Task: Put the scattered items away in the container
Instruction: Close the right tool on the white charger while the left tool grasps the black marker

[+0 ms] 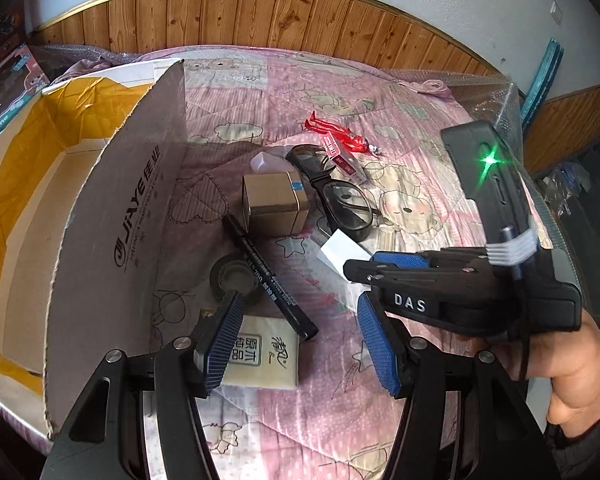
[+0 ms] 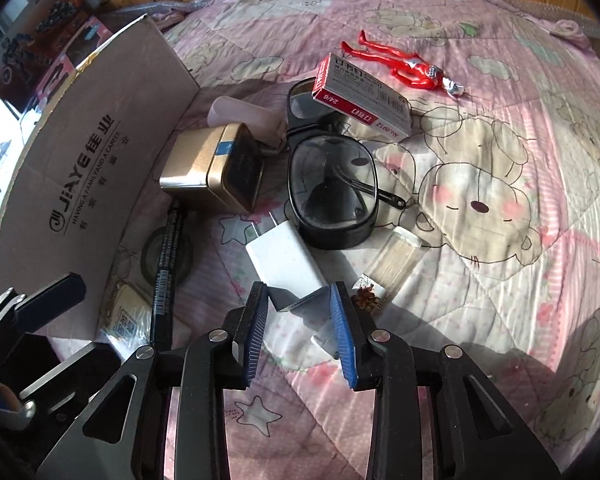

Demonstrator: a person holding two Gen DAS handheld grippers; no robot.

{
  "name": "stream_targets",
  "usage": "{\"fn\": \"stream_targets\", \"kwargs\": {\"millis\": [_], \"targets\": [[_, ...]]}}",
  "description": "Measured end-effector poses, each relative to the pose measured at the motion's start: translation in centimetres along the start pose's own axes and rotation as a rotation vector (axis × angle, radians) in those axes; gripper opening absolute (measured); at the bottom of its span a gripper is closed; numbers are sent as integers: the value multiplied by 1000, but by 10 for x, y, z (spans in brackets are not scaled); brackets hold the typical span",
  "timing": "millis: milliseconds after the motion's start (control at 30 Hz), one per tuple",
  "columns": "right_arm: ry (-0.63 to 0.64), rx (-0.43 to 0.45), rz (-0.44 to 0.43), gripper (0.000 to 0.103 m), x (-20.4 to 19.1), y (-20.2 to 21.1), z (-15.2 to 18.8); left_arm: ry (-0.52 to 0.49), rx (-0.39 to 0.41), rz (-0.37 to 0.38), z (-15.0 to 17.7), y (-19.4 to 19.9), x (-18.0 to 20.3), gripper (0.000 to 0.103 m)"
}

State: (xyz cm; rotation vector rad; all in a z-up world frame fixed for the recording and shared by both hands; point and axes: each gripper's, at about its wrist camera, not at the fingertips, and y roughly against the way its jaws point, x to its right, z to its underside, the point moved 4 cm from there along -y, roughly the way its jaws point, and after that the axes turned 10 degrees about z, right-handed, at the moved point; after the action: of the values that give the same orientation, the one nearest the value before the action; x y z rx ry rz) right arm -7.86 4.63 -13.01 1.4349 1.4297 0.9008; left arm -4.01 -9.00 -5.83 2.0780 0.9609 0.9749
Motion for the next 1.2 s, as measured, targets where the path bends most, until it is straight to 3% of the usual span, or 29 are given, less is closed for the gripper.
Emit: {"fn": "stream_targets", "kwargs": {"millis": [167, 267, 333, 367, 533, 600, 633, 667, 700, 733, 833, 1200], "targets": [[-4, -4, -40, 44, 1, -13, -8, 62, -47, -32, -3, -33, -16, 58], [10, -10, -58, 38, 0, -13, -9, 78, -67, -74, -5, -47, -28, 58], [9, -36, -81, 36, 2, -9, -6, 83, -70, -104, -5, -52, -36, 38], [14, -37, -85, 35, 3, -5, -4, 94, -73, -106, -5, -53, -40, 36], [54, 9, -80, 37, 5, 2, -6, 110, -73, -91, -4, -56, -45, 36], [65, 27, -76, 42, 4, -4, -10, 111, -85, -83, -5, -61, -44, 46], [66, 30, -80, 42, 3, -9, -11, 108, -89, -82, -5, -64, -44, 46], [60, 23, -84, 42, 4, -13, -10, 107, -90, -82, -6, -67, -44, 46], [52, 21, -91, 41, 6, -14, -11, 106, -89, -83, -7, -69, -45, 36], [49, 12, -99, 36, 7, -13, -11, 105, -84, -85, -7, -69, -45, 24], [44, -20, -97, 34, 11, -10, -9, 113, -63, -65, -9, -61, -48, 15], [13, 7, -112, 34, 26, 10, -5, 82, -30, -36, -1, -12, -32, 14]]}}
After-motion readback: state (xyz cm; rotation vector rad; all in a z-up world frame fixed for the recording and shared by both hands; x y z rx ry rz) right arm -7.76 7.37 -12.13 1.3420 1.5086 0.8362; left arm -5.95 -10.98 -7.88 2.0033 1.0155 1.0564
